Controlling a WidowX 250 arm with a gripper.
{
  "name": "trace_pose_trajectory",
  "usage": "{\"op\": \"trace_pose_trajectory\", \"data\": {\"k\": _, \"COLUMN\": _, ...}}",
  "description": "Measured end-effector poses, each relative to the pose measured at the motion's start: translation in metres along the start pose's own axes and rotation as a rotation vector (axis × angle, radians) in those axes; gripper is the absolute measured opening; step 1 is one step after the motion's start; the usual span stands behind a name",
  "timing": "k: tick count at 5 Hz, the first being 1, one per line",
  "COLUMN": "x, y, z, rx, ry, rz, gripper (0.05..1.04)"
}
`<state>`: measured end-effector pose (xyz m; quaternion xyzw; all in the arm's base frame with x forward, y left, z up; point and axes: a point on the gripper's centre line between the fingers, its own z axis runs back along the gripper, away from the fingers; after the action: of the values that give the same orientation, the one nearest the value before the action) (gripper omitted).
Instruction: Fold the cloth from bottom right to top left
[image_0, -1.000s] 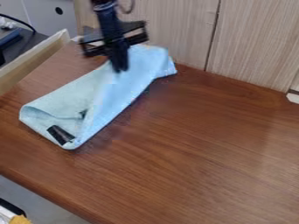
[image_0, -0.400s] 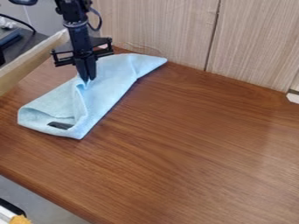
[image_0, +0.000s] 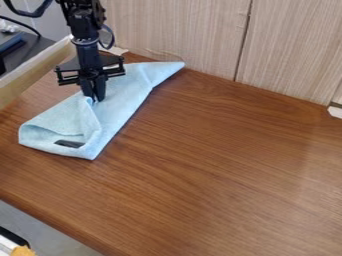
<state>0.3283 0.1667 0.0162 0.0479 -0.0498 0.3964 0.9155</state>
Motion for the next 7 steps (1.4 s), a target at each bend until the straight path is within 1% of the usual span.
{"op": "trace_pose_trajectory", "data": {"k": 1, "x": -0.005, "y": 0.000, "z": -0.002, "rx": 0.012, "ry": -0.004, "rz": -0.003, "gripper": 0.513}}
{"op": "trace_pose_trajectory", "data": {"k": 2, "x": -0.011, "y": 0.001, "z": -0.001, "rx": 0.013, "ry": 0.001, "rz": -0.013, "gripper": 0.808}}
{"op": "trace_pose_trajectory", "data": {"k": 3, "x": -0.014, "y": -0.003, "z": 0.009, "rx": 0.001, "ry": -0.013, "rz": -0.028, "gripper": 1.000}}
{"op": "trace_pose_trajectory", "data": {"k": 4, "x": -0.012, "y": -0.006, "z": 0.023, "rx": -0.031, "ry": -0.039, "rz": -0.024, "gripper": 1.002}}
{"op": "trace_pose_trajectory", "data": {"k": 5, "x": -0.011, "y": -0.010, "z": 0.042, "rx": -0.070, "ry": -0.057, "rz": -0.025, "gripper": 0.999}}
{"op": "trace_pose_trajectory", "data": {"k": 6, "x": -0.013, "y": -0.013, "z": 0.066, "rx": -0.121, "ry": -0.073, "rz": -0.024, "gripper": 0.999}}
{"op": "trace_pose_trajectory", "data": {"k": 7, "x": -0.012, "y": -0.009, "z": 0.082, "rx": -0.142, "ry": -0.091, "rz": -0.029, "gripper": 0.999}}
